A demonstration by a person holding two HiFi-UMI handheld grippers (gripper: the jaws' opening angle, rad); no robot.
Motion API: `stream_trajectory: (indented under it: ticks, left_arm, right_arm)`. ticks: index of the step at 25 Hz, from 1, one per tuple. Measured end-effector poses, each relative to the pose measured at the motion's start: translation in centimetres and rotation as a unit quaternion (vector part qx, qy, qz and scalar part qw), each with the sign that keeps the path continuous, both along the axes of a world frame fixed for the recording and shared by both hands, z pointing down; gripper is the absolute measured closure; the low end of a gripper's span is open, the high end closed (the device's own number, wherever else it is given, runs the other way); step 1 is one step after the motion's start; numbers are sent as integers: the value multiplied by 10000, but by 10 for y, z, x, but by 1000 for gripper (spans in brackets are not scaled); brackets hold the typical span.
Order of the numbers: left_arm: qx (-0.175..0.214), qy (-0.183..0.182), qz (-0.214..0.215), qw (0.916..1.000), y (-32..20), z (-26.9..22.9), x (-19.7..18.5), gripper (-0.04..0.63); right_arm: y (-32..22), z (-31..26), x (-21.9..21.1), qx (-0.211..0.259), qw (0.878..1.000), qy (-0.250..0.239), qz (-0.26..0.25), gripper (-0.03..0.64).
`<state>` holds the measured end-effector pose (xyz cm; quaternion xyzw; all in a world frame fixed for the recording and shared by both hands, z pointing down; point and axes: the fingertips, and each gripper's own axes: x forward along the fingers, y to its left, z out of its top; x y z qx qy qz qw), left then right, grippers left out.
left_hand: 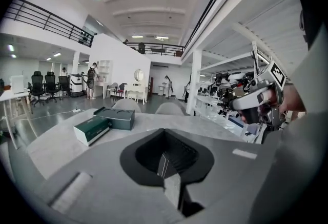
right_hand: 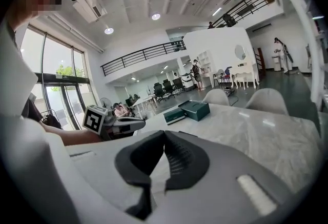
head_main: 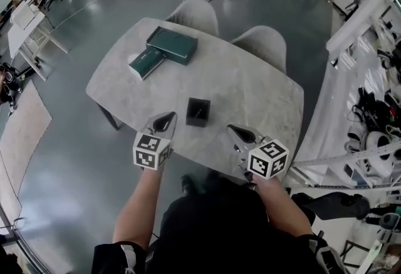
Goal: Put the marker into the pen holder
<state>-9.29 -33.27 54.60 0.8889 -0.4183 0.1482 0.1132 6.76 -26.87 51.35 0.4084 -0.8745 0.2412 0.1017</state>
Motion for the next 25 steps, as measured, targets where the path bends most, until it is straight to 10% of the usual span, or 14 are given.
stream_trajectory:
  ticks: [9,25]
  left_arm:
    - [224,199,-481,9984,65,-41,-20,586]
    - [374,356,-1137,9922,170,-98,57,584]
  right_arm:
    - [37,-30,1,400,9988,-131,-259,614]
    - [121,-81,75,1021,9878,-742,-907,614]
